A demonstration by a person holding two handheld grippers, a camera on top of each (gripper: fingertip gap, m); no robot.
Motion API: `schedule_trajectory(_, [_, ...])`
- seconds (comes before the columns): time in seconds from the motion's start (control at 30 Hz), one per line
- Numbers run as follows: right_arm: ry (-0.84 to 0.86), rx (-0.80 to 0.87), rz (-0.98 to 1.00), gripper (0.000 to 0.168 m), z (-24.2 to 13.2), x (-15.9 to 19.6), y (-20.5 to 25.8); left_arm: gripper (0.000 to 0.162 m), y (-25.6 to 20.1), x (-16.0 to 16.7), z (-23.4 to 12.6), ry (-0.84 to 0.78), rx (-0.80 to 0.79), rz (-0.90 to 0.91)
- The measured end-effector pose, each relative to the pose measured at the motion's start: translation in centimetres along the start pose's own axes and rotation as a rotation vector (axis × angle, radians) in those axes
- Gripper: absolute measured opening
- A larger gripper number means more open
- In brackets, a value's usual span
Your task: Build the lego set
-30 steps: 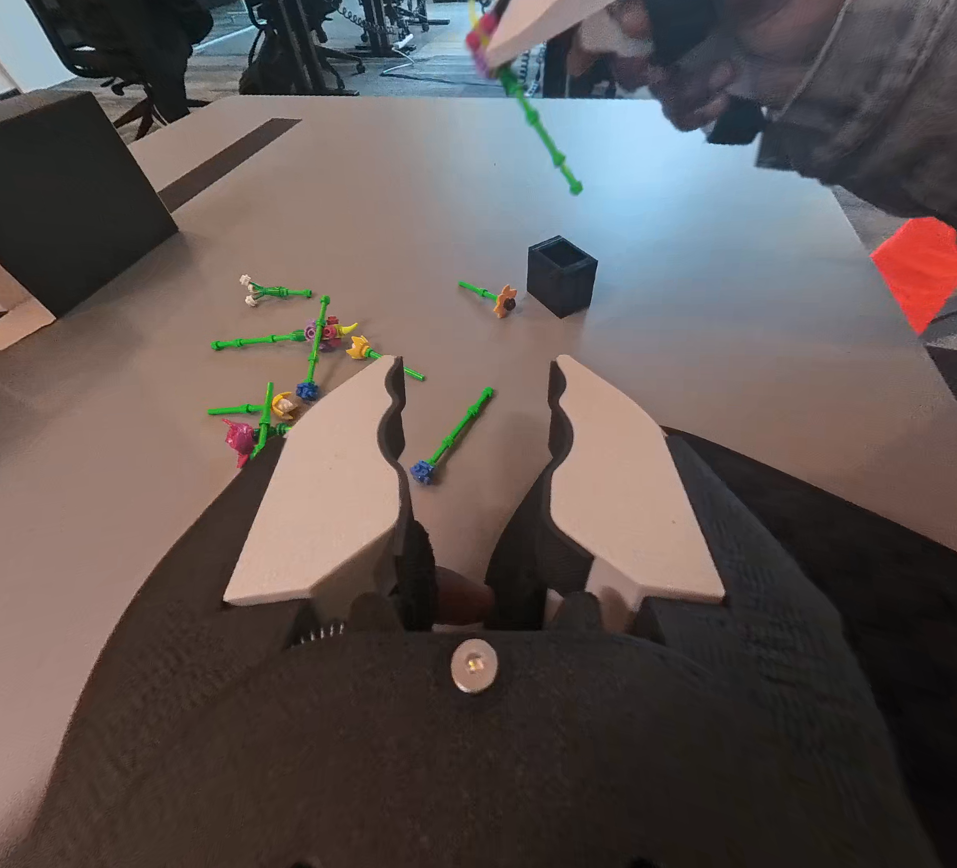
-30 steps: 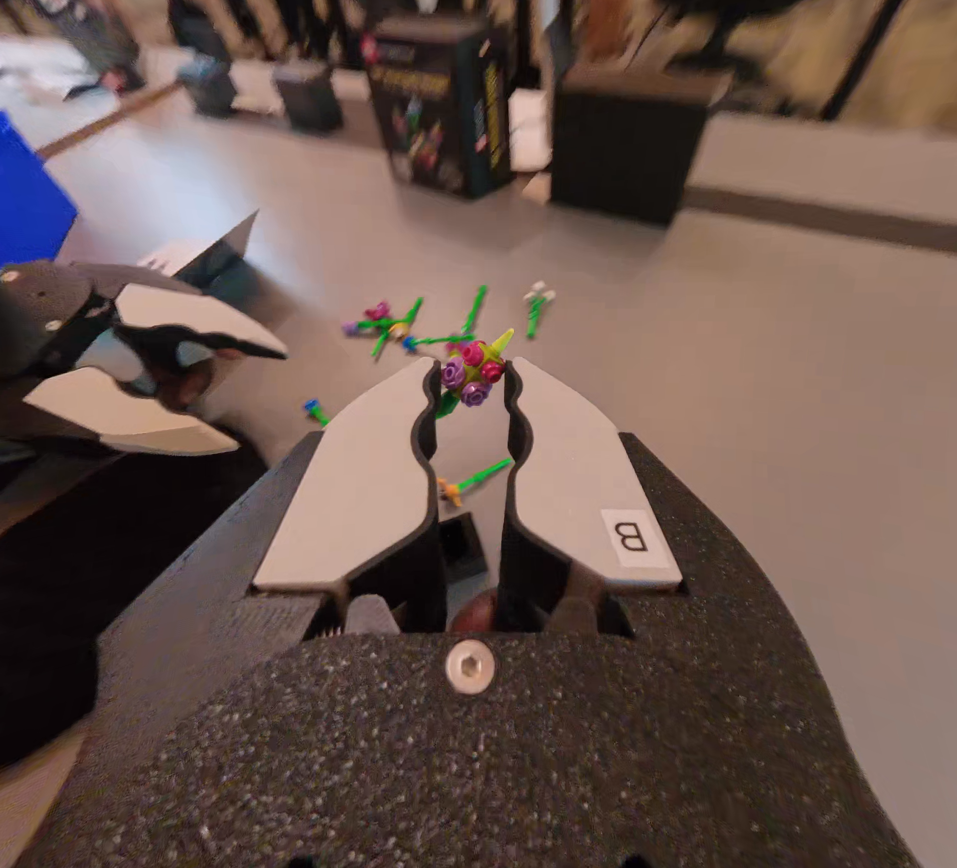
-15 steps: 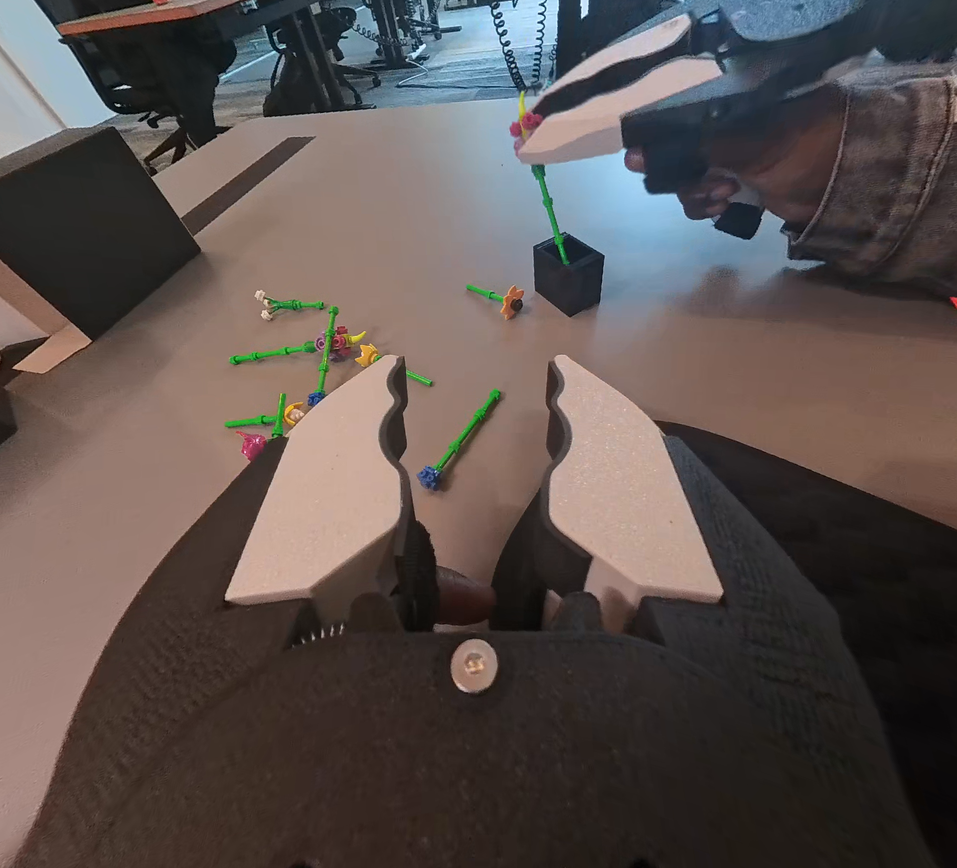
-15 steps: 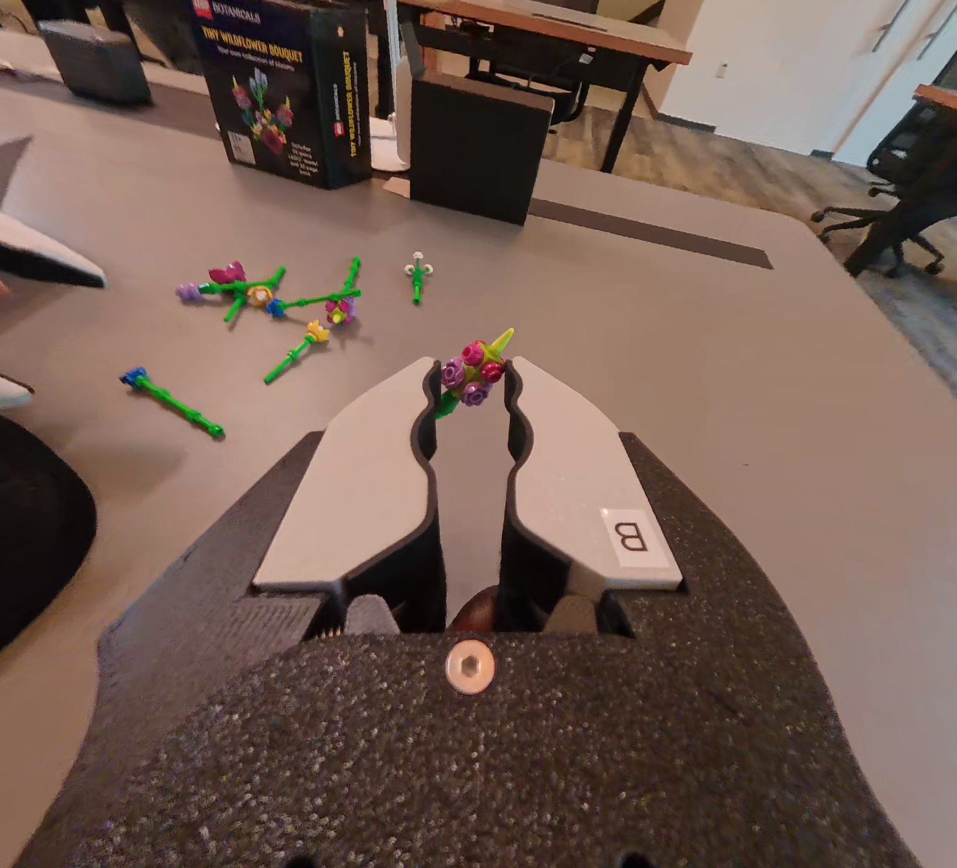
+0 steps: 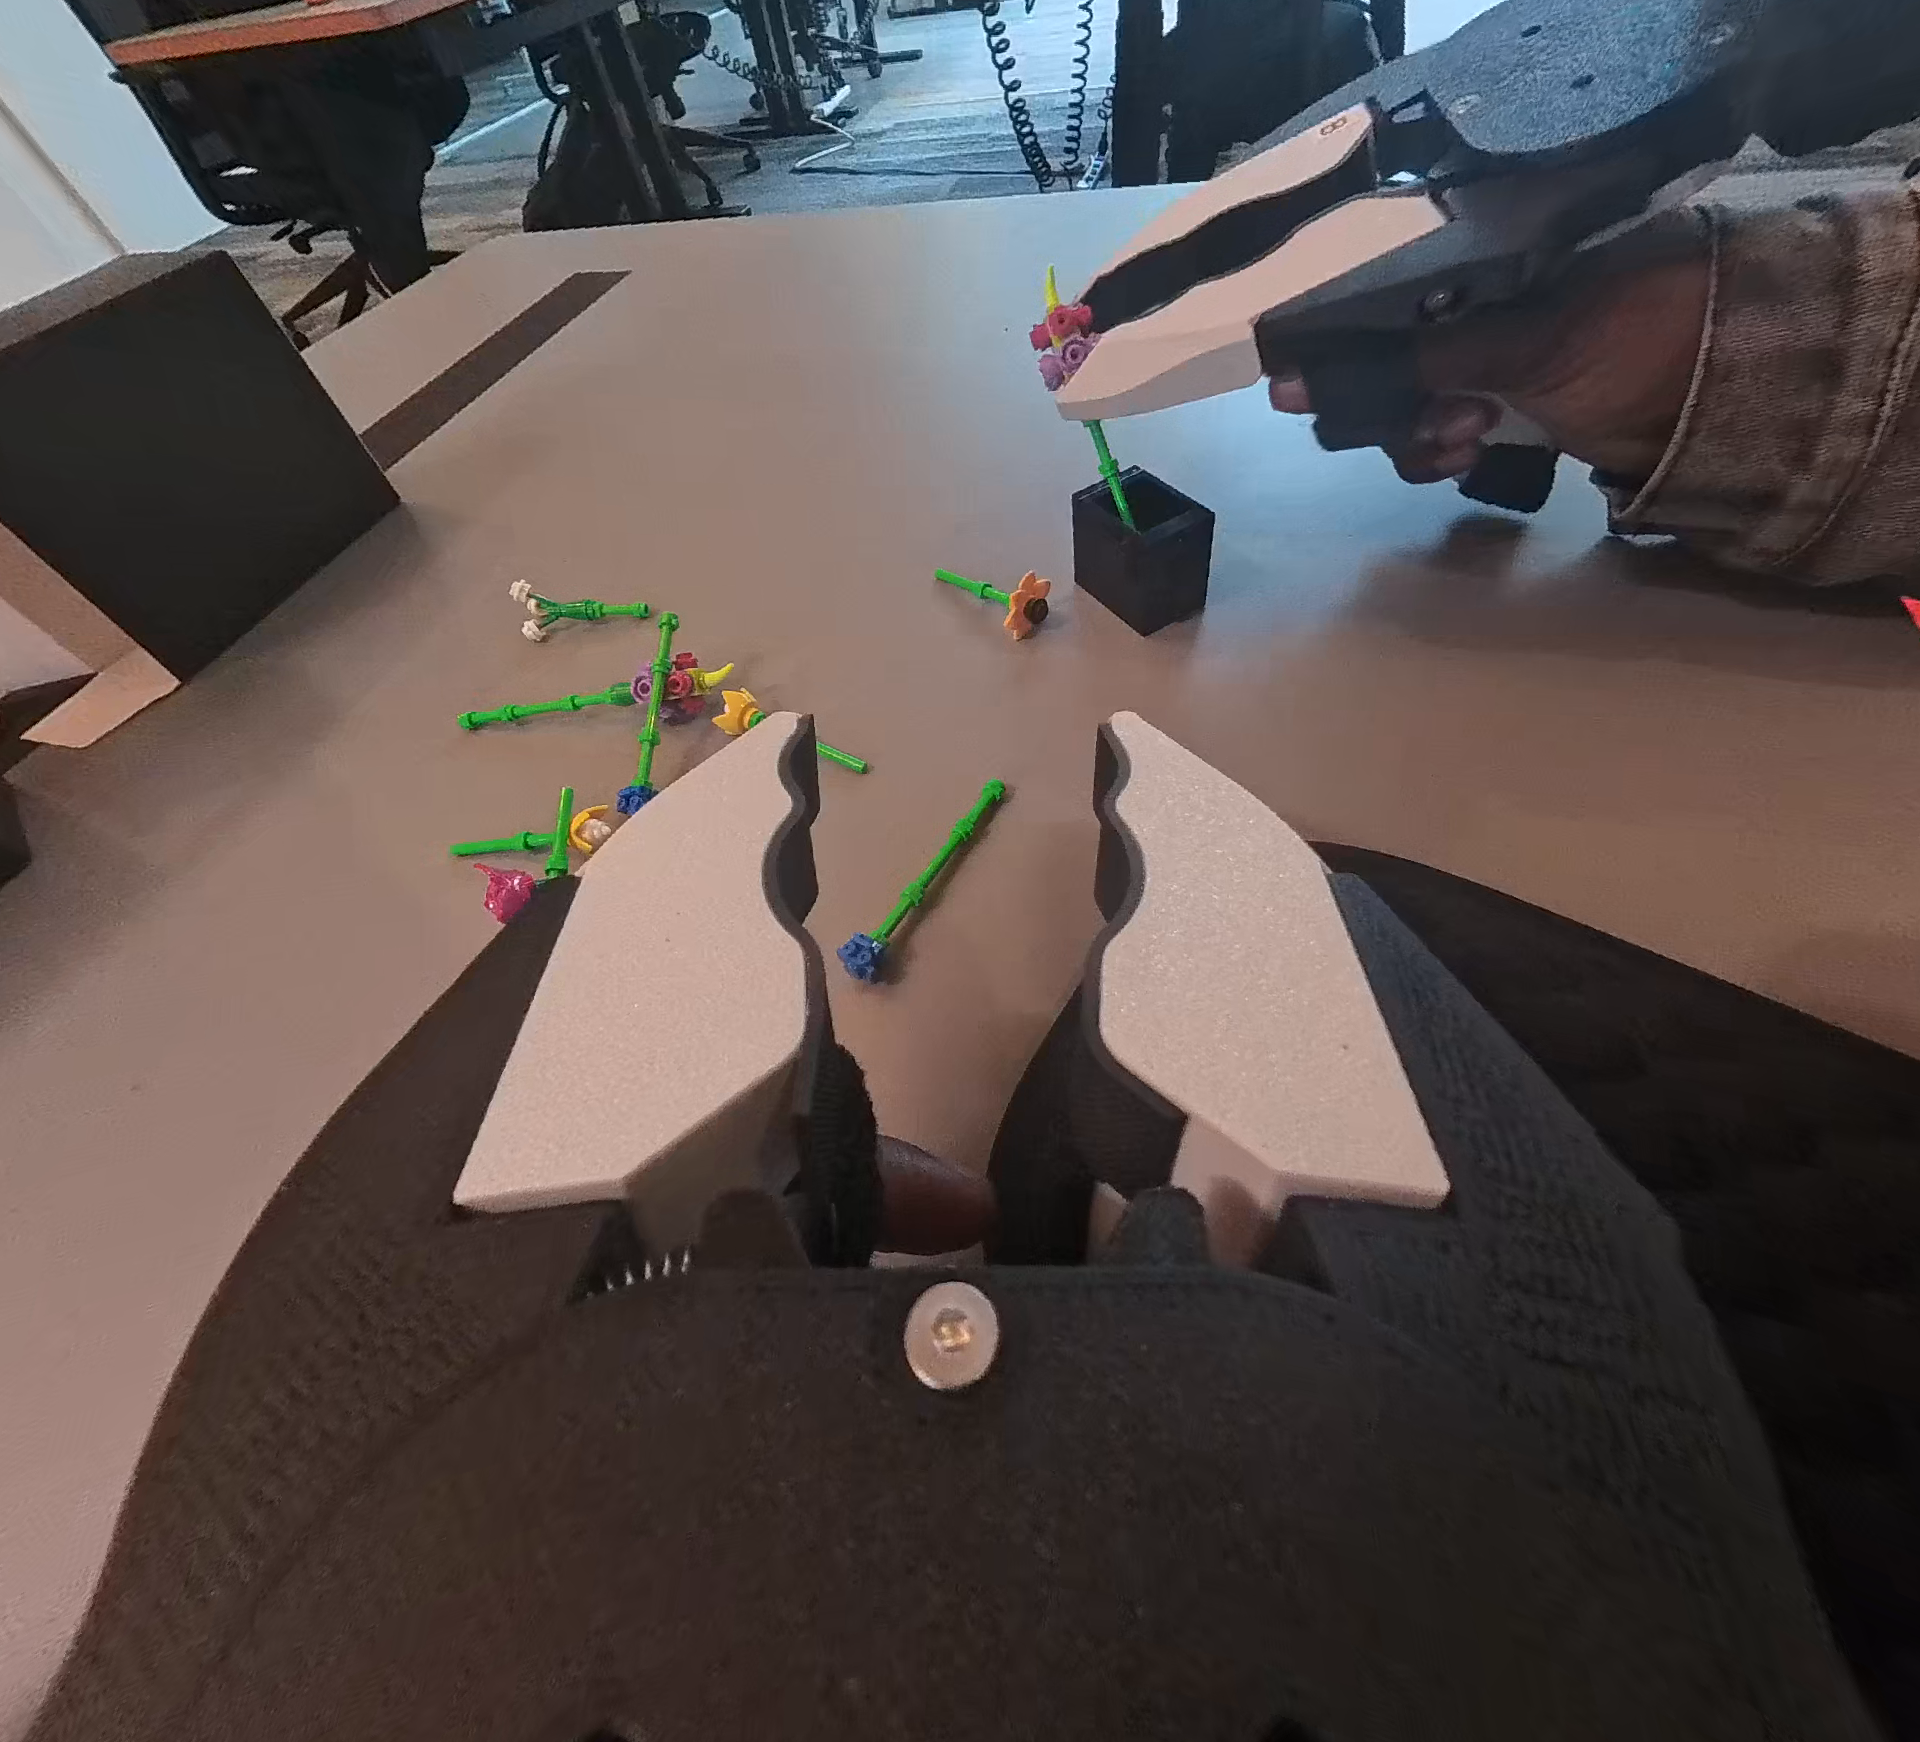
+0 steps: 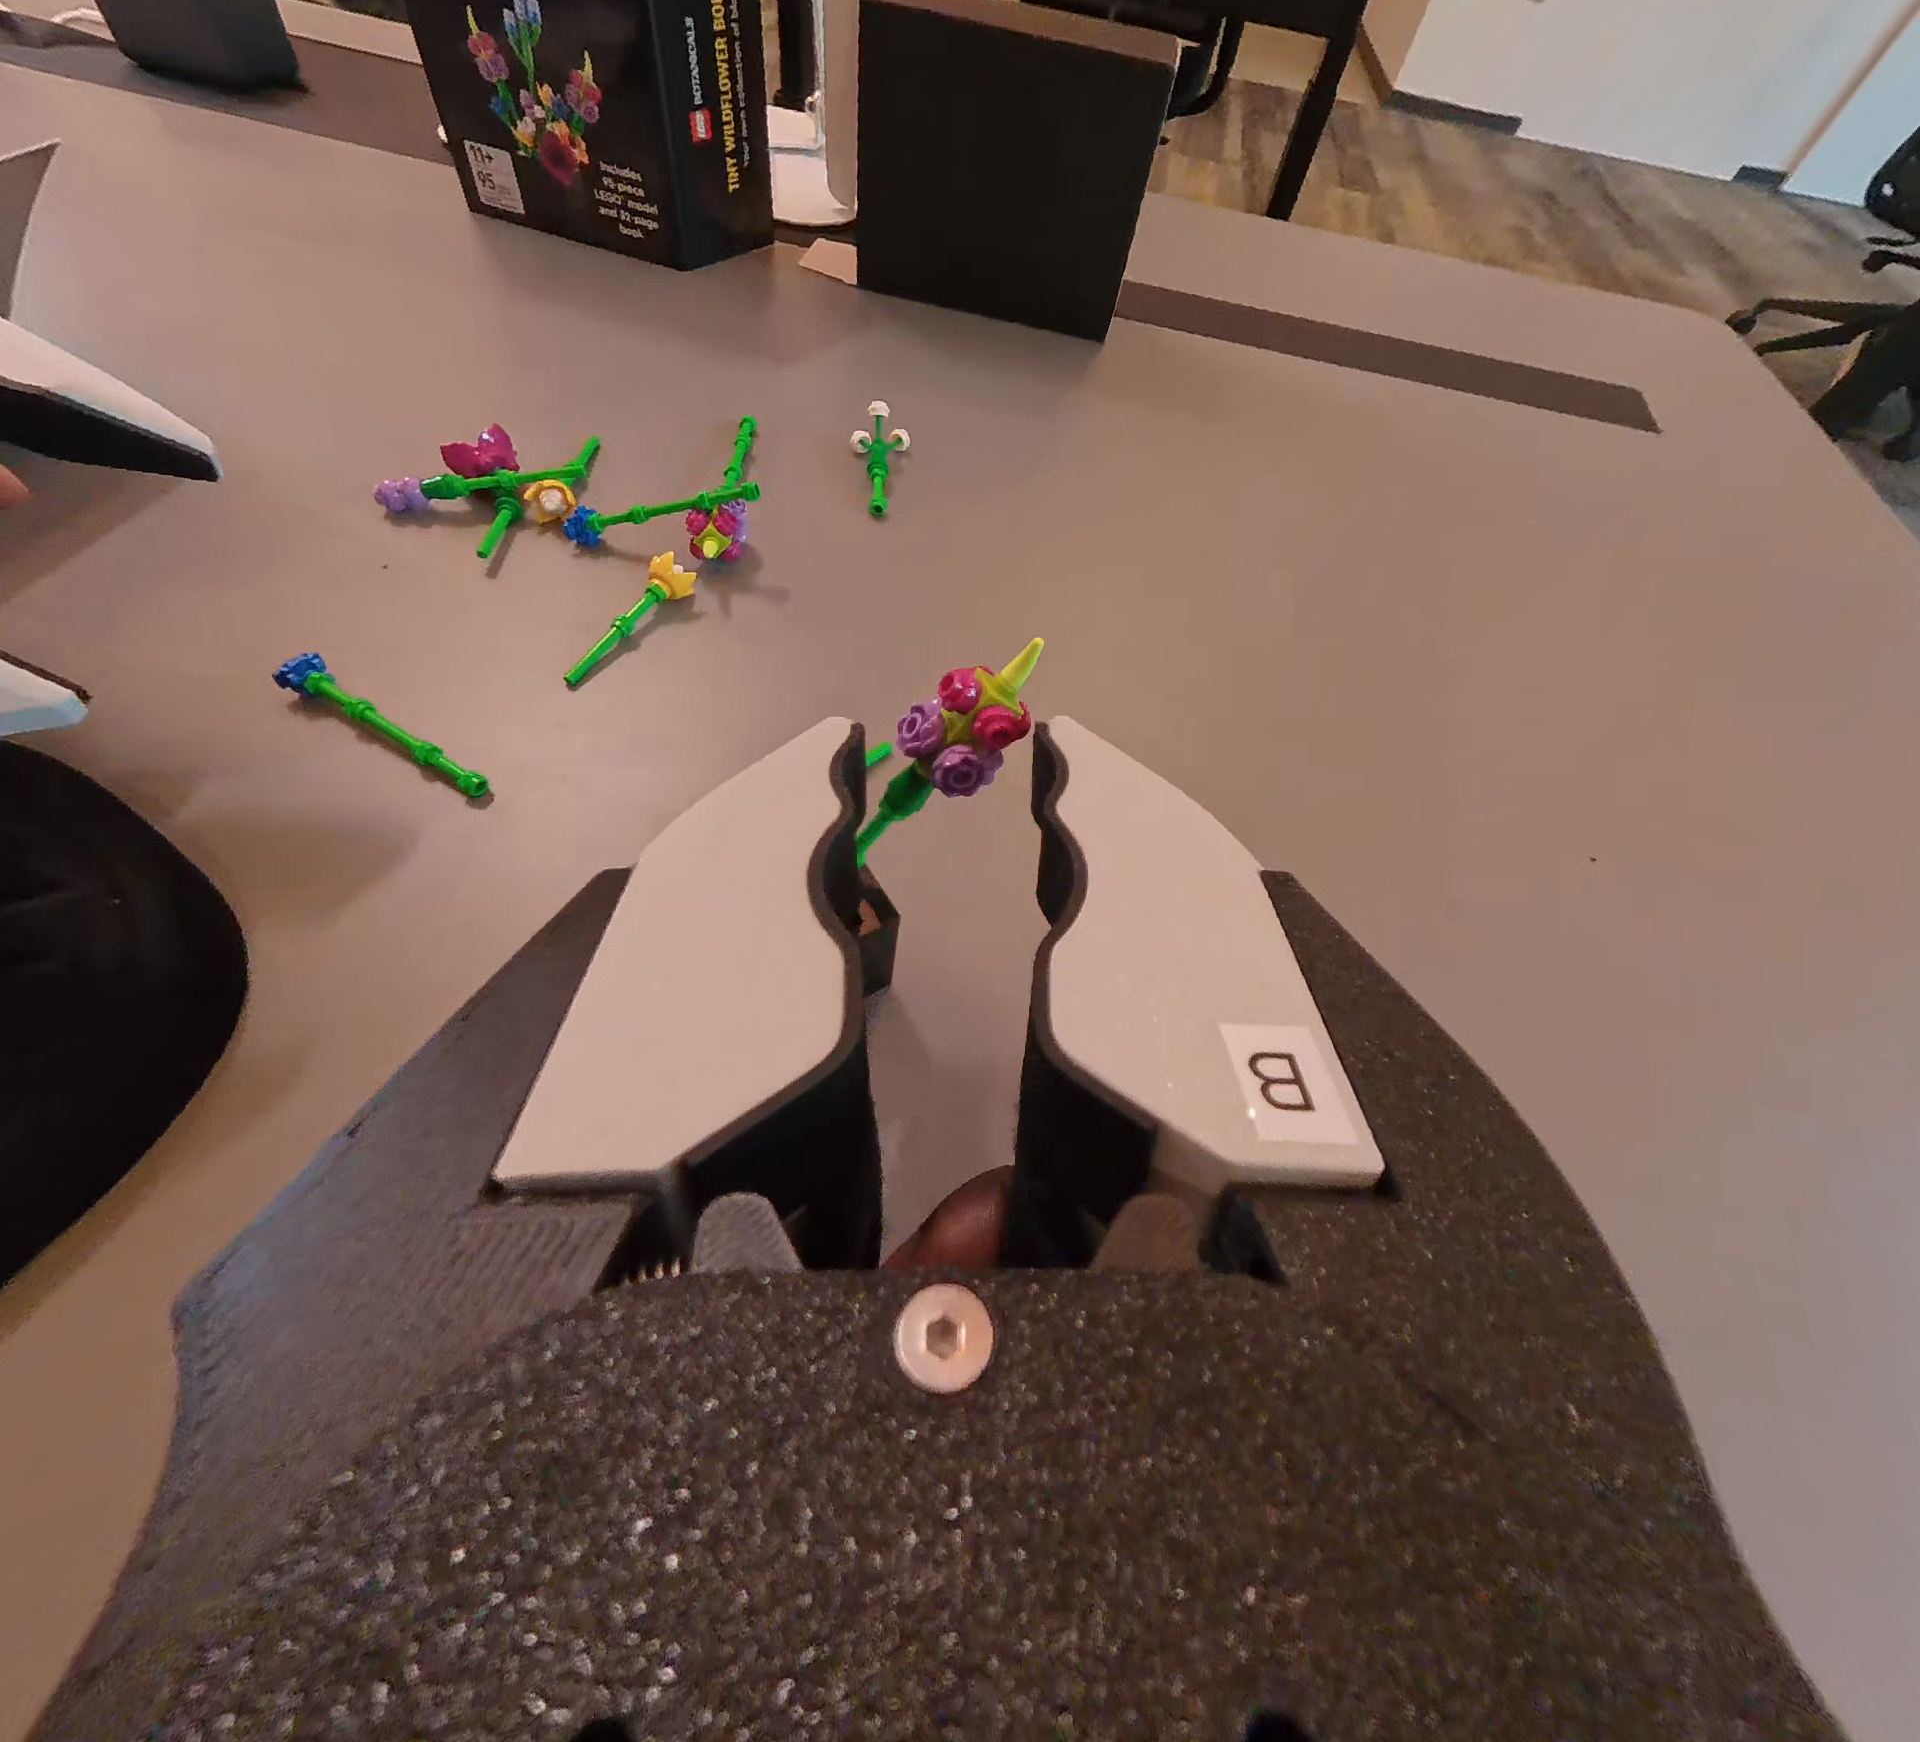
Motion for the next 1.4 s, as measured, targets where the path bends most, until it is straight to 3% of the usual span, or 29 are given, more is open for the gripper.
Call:
schedule_trajectory(0.1, [0.01, -0.013, 0.017, 0.035, -0.1, 0.0, -0.1, 0.051, 0.0, 0.0, 0.0, 0.001, -0.004, 0.0])
schedule_trajectory(0.17, [0.002, -0.011, 0.035, 0.048, -0.4, -0.5, -0.5, 0.051, 0.1, 0.0, 0.0, 0.001, -0.009, -0.002])
schedule_trajectory(0.3, [-0.08, -0.046, 0.066, 0.06, -2.0, -5.2, -1.0, 0.051, 0.9, 0.3, -0.4, 0.011, -0.072, -0.039])
schedule_trajectory(0.37, [-0.063, -0.174, 0.006, 0.057, -2.2, -8.1, 0.6, 0.051, 1.7, 0.4, -0.8, 0.002, -0.132, -0.072])
schedule_trajectory(0.47, [0.147, -0.502, -0.244, 0.054, -1.2, -10.2, 4.8, 0.051, 2.4, 0.4, -1.5, -0.024, -0.174, -0.134])
schedule_trajectory(0.53, [0.28, -0.7, -0.443, 0.049, 0.5, -10.3, 7.2, 0.051, 2.8, 0.5, -1.8, -0.032, -0.2, -0.155])
schedule_trajectory(0.77, [0.394, -1.039, -0.927, 0.03, 7.0, -7.8, 14.1, 0.052, 4.8, 0.8, -4.1, -0.094, -0.4, -0.221])
schedule_trajectory(0.87, [0.355, -1.126, -1.072, 0.022, 8.0, -6.0, 16.3, 0.055, 5.1, 0.5, -4.7, -0.138, -0.427, -0.238])
schedule_trajectory(1.03, [0.212, -1.142, -1.184, 0.032, 9.7, -5.2, 18.5, 0.059, 5.2, 0.0, -5.3, -0.178, -0.451, -0.218])
schedule_trajectory(1.13, [0.204, -1.123, -1.139, 0.038, 10.0, -6.6, 17.6, 0.064, 4.9, 0.2, -4.8, -0.144, -0.424, -0.2])
schedule_trajectory(1.27, [0.272, -0.97, -0.748, 0.04, 11.7, -12.1, 12.5, 0.065, 4.9, 0.2, -4.5, -0.14, -0.399, -0.207])
schedule_trajectory(1.33, [0.399, -0.875, -0.613, 0.04, 12.8, -12.6, 9.2, 0.064, 4.9, 0.2, -4.5, -0.143, -0.389, -0.216])
schedule_trajectory(1.4, [0.497, -0.843, -0.618, 0.04, 12.8, -11.1, 7.3, 0.064, 4.8, 0.2, -4.4, -0.139, -0.386, -0.213])
Point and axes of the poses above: each gripper's, where its closed fingertips meet, z out along the fingers, x out of its underside, y = z × x across the jaws, the point moved 4 cm from there along -z, back along the fingers, and after that the axes turned 15 degrees about x, right-handed, at the moved point
